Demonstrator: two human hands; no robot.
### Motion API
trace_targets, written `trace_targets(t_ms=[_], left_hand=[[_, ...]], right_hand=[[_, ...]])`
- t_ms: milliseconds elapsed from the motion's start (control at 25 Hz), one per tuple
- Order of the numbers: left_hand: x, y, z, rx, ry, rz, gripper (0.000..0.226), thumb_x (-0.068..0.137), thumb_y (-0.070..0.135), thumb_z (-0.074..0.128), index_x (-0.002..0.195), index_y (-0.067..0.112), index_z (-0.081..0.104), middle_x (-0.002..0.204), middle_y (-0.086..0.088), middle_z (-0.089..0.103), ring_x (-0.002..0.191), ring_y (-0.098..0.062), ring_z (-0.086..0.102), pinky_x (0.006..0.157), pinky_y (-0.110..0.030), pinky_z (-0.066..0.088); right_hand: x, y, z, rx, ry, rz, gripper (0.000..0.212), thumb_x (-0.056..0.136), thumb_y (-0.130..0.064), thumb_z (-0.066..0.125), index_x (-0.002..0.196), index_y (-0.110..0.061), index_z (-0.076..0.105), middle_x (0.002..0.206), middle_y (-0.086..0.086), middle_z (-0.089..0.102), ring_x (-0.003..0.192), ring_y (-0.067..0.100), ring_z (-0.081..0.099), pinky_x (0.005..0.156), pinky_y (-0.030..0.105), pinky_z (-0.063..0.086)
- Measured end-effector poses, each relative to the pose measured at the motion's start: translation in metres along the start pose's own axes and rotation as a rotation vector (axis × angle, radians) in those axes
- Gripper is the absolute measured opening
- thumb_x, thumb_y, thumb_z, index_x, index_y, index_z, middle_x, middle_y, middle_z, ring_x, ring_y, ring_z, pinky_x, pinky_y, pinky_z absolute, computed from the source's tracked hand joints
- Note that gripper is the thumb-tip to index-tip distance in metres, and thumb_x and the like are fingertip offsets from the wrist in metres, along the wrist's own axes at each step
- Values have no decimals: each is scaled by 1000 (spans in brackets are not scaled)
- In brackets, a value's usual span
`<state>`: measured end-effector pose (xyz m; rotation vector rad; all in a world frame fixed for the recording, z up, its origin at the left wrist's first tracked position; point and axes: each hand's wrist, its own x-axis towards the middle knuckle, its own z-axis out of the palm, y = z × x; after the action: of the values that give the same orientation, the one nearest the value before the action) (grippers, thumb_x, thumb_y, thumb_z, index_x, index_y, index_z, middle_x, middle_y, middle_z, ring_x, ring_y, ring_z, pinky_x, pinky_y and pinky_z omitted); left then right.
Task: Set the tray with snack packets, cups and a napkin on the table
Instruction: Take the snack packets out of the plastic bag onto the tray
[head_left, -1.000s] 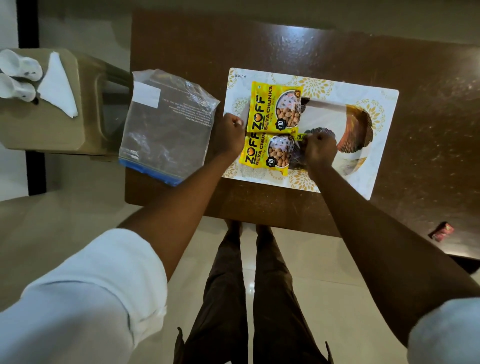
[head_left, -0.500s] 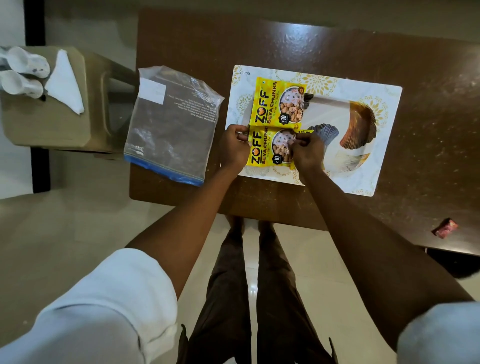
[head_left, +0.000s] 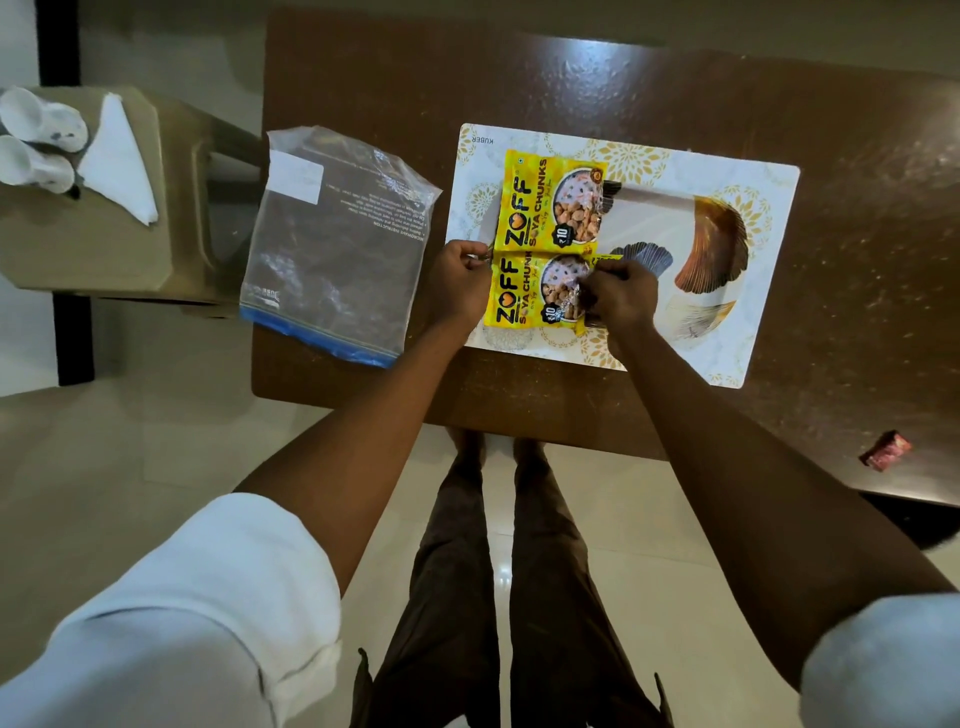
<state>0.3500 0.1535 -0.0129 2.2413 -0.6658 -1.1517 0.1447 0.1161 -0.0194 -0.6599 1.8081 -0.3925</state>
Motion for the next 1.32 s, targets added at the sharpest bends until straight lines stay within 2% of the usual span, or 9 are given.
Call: trace_targets(t_ms=[120, 240, 520, 720, 880, 960, 1080, 1200, 1320], left_hand=[[9, 16, 0, 14, -1, -1, 28, 85, 15, 57, 108, 17, 72, 97, -7, 75, 84, -26, 72, 74, -43, 61], [11, 25, 3, 62, -12, 19, 27, 88, 19, 57, 110, 18, 72, 99, -6, 75, 85, -27, 72, 73, -44, 61], [10, 21, 7, 101, -12, 48, 25, 90, 7, 57, 109, 14, 72, 101, -4, 74, 88, -23, 71, 68, -27, 53], [8, 23, -2, 58, -22, 79, 29, 86, 2, 55, 107, 14, 71, 90, 1, 68, 80, -19, 69, 64, -28, 53], [-3, 2, -21, 27, 27, 42, 28, 86, -1, 57, 105, 15, 70, 84, -1, 65, 73, -21, 66, 64, -32, 53], [-4, -11, -31, 13, 44, 24, 25, 86, 4, 59, 104, 17, 70, 90, -3, 69, 78, -23, 68, 70, -40, 57], [-4, -6, -48, -19, 84, 38, 22, 87, 7, 60, 105, 13, 72, 101, -5, 73, 91, -19, 70, 80, -37, 60], [10, 6, -82, -11, 135, 85, 21, 90, 5, 59, 106, 10, 71, 106, -3, 73, 96, -13, 67, 85, -25, 55], [40, -2, -144, 30, 259, 86, 18, 93, 9, 61, 110, 11, 68, 111, -3, 69, 101, -11, 63, 87, -20, 52]], right_hand=[[8, -1, -10, 48, 11, -4, 24, 68, -20, 78, 92, -21, 74, 88, 12, 77, 82, 37, 76, 68, 60, 62], [-11, -10, -7, 47, -44, -25, 27, 82, -6, 78, 107, -6, 69, 88, 11, 73, 77, 32, 74, 68, 56, 63], [-15, -3, 0, 94, -123, -32, 27, 86, 5, 72, 108, -8, 67, 89, 9, 70, 78, 29, 70, 72, 54, 62], [-13, 0, -4, 101, -125, -33, 24, 87, -2, 72, 111, -9, 68, 101, 14, 73, 89, 37, 74, 71, 50, 64], [-38, -4, -4, -158, 203, -287, 7, 92, -12, 61, 98, -11, 64, 85, 1, 64, 75, 10, 60, 69, 33, 51], [-63, -14, 15, -126, 167, -436, 4, 94, -15, 60, 91, -12, 59, 73, -4, 57, 64, -1, 52, 60, 23, 41], [-96, -25, 70, -84, -67, -514, 21, 97, -27, 65, 86, -10, 59, 68, -1, 59, 61, 12, 54, 58, 30, 42], [-100, -34, 128, 24, -225, -306, 25, 92, -41, 70, 85, -18, 63, 80, 8, 70, 72, 24, 70, 65, 42, 60], [-79, -28, 174, 15, -265, -221, 37, 73, -62, 73, 83, -27, 65, 80, 3, 70, 80, 24, 71, 77, 58, 59]])
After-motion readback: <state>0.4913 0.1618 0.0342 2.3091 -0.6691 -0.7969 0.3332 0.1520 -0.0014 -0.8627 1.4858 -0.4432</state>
